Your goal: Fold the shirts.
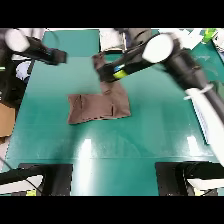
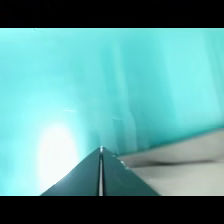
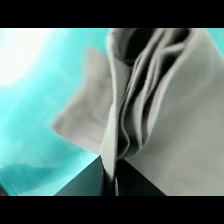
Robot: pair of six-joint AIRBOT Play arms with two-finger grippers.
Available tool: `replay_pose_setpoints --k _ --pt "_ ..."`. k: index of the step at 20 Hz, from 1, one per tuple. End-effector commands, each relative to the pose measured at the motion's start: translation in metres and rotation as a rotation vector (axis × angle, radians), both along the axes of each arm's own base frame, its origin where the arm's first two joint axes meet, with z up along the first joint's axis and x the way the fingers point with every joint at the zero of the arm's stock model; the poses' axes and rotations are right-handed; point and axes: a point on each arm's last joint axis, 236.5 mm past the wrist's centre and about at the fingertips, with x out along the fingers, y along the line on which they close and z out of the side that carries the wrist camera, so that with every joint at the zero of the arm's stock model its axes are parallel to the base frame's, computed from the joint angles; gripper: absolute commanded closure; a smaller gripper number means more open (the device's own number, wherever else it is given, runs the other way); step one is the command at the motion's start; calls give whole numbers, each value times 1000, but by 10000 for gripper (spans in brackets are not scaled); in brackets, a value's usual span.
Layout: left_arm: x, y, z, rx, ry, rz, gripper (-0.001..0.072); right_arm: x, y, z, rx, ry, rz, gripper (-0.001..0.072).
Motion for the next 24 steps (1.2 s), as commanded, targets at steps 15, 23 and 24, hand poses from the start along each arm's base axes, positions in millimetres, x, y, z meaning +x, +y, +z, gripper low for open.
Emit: replay_pose_setpoints --k 15,23,24 --pt "-45 40 52 -1 -46 19 685 35 -141 -135 -367 241 -245 318" --pt "-49 14 30 -101 15 -26 684 8 -159 -209 -314 555 -319 85" --pt "-50 14 26 -97 25 -32 684 7 -153 -219 -309 577 -318 85"
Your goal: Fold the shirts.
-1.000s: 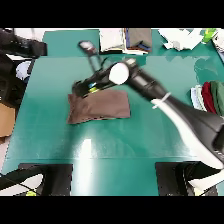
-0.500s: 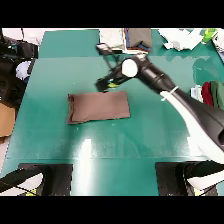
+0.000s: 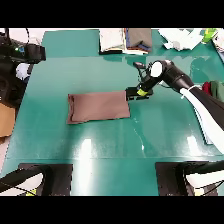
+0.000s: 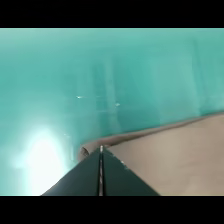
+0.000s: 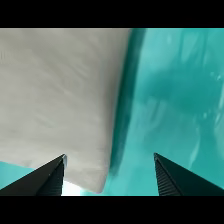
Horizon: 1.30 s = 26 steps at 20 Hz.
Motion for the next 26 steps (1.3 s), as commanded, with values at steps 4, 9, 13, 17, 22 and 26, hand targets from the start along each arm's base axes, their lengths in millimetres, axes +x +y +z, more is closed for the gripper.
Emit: replay_pose_setpoints --k 4,9,13,17,22,26 --pt "-5 -9 -11 -20 35 -38 684 -8 39 -48 87 107 -51 100" --pt "-4 -12 -9 -33 29 -42 684 11 70 -44 126 25 -29 288" --pt "-6 -22 -8 -46 25 -65 686 36 76 -27 84 -92 66 694" --pt "-17 -70 -6 4 -7 -199 686 75 24 33 -22 -218 57 694" --pt "-36 -119 -4 -1 -18 -320 685 111 -146 128 -196 -373 -176 694" --pt "-39 -125 -3 -8 -21 -334 684 101 -299 180 -254 -455 -470 694"
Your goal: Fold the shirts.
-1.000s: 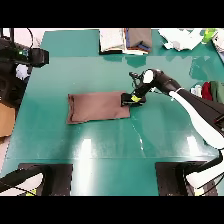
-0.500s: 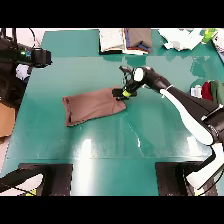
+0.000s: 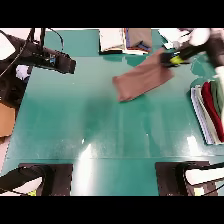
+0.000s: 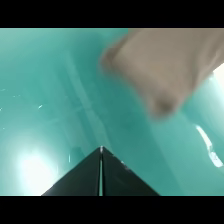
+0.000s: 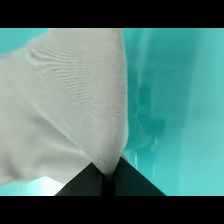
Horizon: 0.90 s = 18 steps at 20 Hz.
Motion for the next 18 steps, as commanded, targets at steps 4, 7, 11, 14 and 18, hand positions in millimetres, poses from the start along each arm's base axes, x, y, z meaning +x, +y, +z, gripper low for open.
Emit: replay_pose_setpoints --k 4,7,11,14,18 --pt "-5 -14 4 -35 -1 -23 685 -59 -232 47 -69 -72 -445 694" --pt "-4 -20 8 -80 -1 -15 684 -76 -273 43 18 -91 -522 694" --pt "-4 -23 10 -95 1 -13 684 -84 -297 41 33 -110 -571 695" --pt "-4 -24 10 -101 3 -16 685 -81 -299 54 14 -155 -568 694" --pt "-5 -24 10 -100 3 -17 684 -75 -290 122 -8 -360 -546 695"
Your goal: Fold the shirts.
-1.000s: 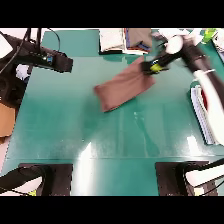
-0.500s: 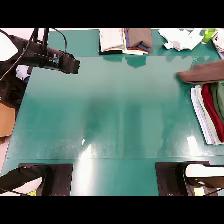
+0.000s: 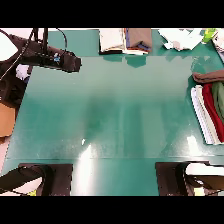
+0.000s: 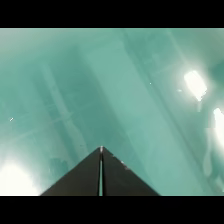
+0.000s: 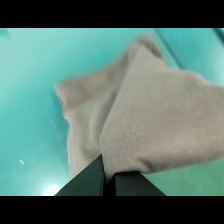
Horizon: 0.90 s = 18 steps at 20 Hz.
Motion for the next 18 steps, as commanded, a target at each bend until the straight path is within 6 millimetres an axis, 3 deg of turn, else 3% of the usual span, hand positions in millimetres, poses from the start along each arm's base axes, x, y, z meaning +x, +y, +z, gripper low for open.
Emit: replay_pose_setpoints --k 1,4,5,7,12,15,18 --pt "0 -1 0 -4 0 -1 684 1 5 65 -80 -157 8 694" --pt "-1 -1 0 -2 1 -4 684 -12 11 126 -175 -241 8 695" --pt "-1 -1 0 -1 1 -4 684 -21 10 140 -215 -240 2 695" --pt "-1 -1 0 0 3 -5 684 -39 8 146 -257 -198 -21 694" --pt "-2 -1 -1 7 1 -11 684 -97 -4 90 -349 74 -45 694" --pt "-4 0 -4 28 5 -31 684 -148 -14 44 -377 273 -86 694" --pt "-6 1 -5 33 12 -34 684 -203 -17 -9 -275 398 -162 694"
